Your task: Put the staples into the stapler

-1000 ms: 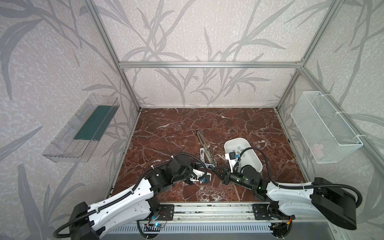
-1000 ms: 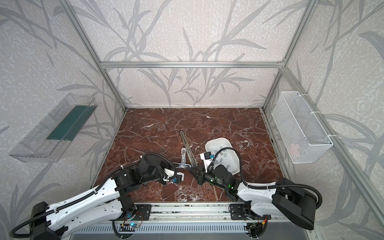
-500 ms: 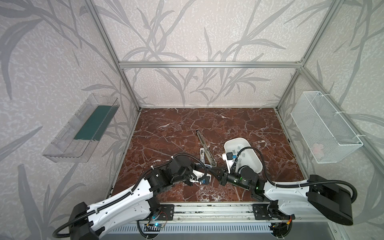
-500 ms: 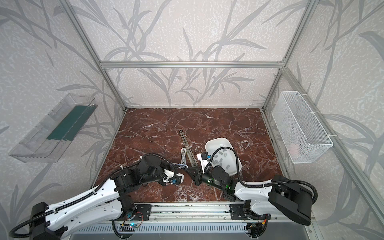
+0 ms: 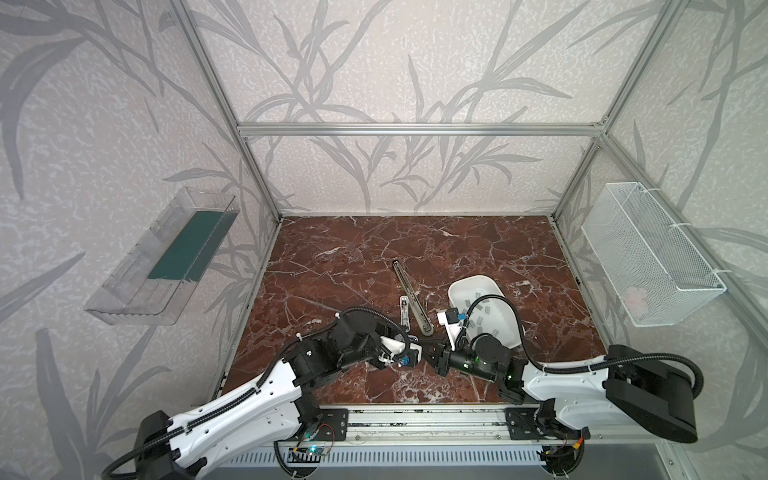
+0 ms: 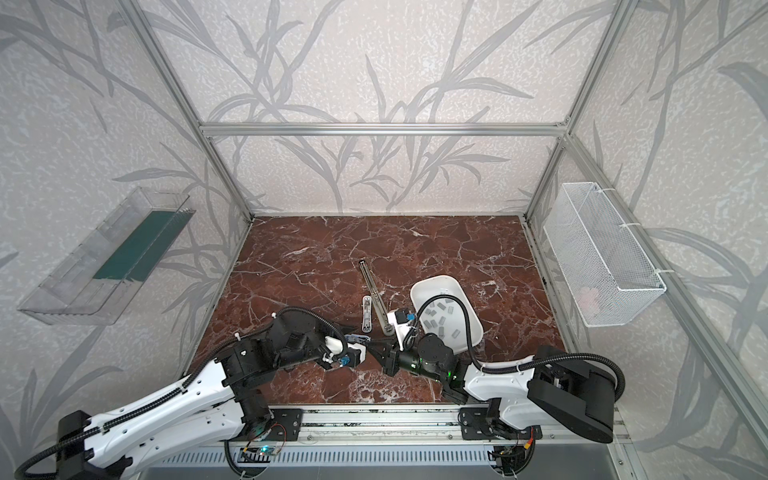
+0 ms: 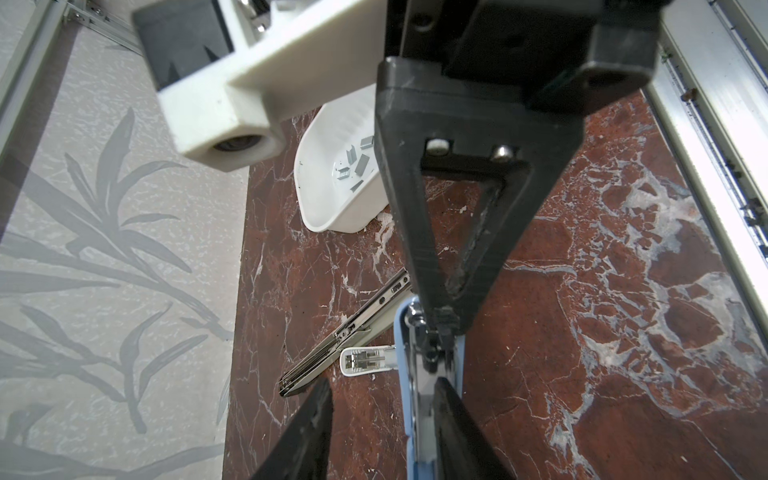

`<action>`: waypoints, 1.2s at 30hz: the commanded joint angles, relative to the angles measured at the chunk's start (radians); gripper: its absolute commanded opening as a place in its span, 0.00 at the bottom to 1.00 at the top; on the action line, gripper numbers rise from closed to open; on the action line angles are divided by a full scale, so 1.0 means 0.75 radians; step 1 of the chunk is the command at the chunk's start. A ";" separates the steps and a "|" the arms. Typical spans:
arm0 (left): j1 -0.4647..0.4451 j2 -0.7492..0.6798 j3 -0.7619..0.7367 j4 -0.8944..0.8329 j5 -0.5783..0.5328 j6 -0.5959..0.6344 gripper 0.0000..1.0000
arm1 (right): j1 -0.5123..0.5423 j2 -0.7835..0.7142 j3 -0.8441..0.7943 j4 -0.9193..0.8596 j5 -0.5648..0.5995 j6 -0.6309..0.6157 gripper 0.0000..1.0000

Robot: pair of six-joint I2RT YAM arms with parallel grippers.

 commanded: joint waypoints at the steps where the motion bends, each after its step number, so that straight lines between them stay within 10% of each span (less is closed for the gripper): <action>1: -0.004 0.020 0.013 -0.029 0.041 0.007 0.44 | 0.017 0.012 0.043 0.088 -0.002 -0.019 0.00; 30: -0.006 0.139 0.052 -0.118 0.075 0.018 0.49 | 0.017 -0.038 0.019 0.058 0.047 -0.037 0.00; 36: -0.006 0.091 0.042 -0.068 0.025 0.001 0.30 | 0.019 -0.045 0.016 0.056 0.049 -0.036 0.00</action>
